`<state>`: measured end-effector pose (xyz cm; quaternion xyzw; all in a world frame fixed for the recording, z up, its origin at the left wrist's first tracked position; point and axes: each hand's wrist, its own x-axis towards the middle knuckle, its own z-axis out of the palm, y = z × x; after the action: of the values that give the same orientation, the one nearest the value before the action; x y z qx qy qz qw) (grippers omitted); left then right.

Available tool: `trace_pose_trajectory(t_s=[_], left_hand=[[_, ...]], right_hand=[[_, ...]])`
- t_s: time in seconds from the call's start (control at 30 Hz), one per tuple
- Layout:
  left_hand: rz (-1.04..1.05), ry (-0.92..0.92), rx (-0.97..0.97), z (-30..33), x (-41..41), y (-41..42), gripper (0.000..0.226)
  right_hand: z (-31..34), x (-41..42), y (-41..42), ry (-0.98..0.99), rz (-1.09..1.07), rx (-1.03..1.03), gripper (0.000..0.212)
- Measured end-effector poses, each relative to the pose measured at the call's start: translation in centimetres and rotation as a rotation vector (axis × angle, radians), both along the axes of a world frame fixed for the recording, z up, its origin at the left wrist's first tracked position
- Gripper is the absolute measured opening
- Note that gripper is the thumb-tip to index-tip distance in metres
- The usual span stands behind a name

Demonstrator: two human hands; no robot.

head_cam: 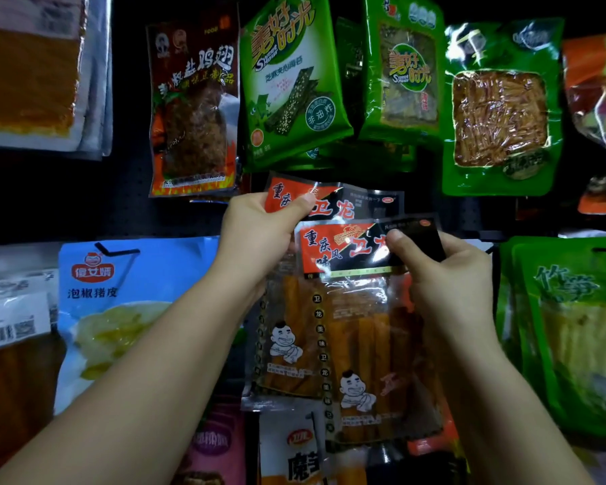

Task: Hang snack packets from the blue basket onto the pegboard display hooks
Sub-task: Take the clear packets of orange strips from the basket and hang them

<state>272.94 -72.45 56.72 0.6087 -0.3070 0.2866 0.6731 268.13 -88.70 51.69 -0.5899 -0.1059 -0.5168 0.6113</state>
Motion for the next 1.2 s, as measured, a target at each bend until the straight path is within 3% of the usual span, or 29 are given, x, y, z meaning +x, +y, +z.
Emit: trace_pose_trajectory(t_s=[0.33, 0.47, 0.57, 0.67, 0.97, 1.07, 1.2], left_hand=[[0.04, 0.074, -0.002, -0.8, 2.1, -0.2, 0.022], [0.041, 0.103, 0.007, -1.8, 3.8, -0.2, 0.01], [0.05, 0.096, 0.034, -1.9, 5.0, -0.2, 0.006], [0.109, 0.069, 0.062, -2.1, 6.5, -0.3, 0.003], [0.321, 0.104, 0.135, -2.6, 12.1, -1.8, 0.016], [0.359, 0.145, 0.163, -2.8, 13.9, -2.2, 0.008], [0.457, 0.166, 0.214, -2.8, 15.9, -2.7, 0.022]], right_hand=[[0.0, 0.7, 0.0, 0.018, -0.041, -0.041, 0.009], [-1.4, 2.0, 0.5, 0.013, -0.118, -0.065, 0.01], [-2.4, 3.0, 0.8, -0.021, -0.198, -0.109, 0.024], [-3.5, 3.9, 0.0, 0.023, -0.241, -0.088, 0.017], [-5.2, 6.6, -0.4, 0.128, -0.025, 0.025, 0.007], [-5.1, 7.3, -0.3, 0.134, -0.016, 0.008, 0.006], [-5.1, 8.0, -0.5, 0.127, 0.005, -0.013, 0.011]])
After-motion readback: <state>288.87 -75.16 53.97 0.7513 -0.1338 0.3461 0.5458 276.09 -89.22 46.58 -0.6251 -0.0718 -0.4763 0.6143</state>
